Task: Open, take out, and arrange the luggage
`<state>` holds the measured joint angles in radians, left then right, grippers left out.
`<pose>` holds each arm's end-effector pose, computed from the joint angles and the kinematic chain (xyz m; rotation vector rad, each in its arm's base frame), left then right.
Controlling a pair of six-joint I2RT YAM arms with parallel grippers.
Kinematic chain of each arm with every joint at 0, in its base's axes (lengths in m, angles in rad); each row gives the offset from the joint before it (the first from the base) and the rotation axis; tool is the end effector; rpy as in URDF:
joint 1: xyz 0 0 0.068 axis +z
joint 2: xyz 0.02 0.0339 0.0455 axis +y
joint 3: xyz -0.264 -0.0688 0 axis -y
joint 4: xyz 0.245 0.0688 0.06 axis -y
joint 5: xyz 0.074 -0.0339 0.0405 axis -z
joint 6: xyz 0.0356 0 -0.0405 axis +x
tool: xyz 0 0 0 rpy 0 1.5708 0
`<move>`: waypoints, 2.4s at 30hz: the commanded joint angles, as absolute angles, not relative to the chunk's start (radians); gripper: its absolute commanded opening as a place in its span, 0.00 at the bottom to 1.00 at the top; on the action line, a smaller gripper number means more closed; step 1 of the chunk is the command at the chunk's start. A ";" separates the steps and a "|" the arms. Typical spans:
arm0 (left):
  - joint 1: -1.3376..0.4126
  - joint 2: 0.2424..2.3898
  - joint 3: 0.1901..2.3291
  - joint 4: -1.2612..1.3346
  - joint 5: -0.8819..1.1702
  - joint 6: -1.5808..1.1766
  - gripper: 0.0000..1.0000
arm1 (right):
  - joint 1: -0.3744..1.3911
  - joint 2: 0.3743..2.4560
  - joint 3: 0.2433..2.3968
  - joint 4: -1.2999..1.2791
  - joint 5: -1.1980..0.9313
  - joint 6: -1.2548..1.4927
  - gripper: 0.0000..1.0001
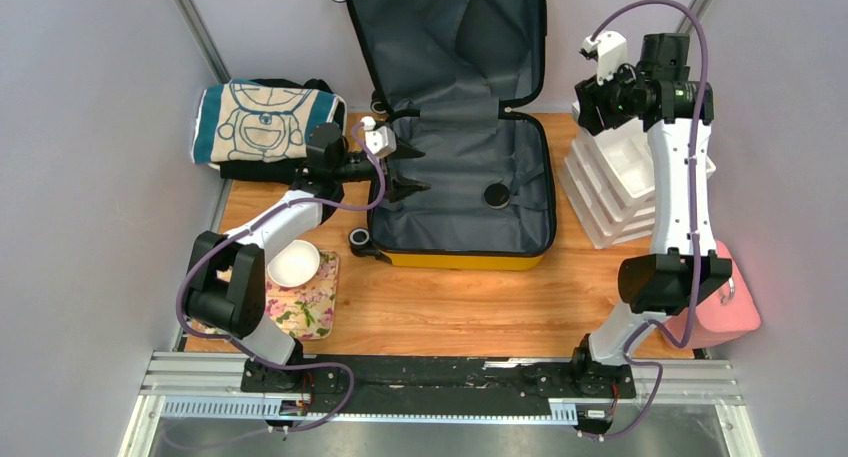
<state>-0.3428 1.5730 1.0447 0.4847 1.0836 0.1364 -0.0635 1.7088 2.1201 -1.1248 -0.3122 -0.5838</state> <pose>0.3219 -0.1483 0.3019 1.1672 1.2223 -1.0211 0.3385 -0.0106 0.4573 -0.7310 2.1207 0.0087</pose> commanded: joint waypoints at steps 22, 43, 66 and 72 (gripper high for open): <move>-0.391 1.617 1.000 0.667 1.091 0.025 0.84 | -0.471 1.494 2.115 -1.378 -0.479 -0.741 0.04; -0.391 1.546 0.953 0.565 1.031 0.121 0.85 | -0.176 1.879 2.296 -1.060 -0.022 -0.687 0.08; -0.377 1.557 0.968 0.528 1.028 0.166 0.86 | -0.236 1.970 2.272 -0.928 -0.041 -0.752 0.34; -0.377 1.568 0.992 0.499 1.025 0.169 0.86 | -0.241 1.973 2.296 -0.910 -0.037 -0.729 0.59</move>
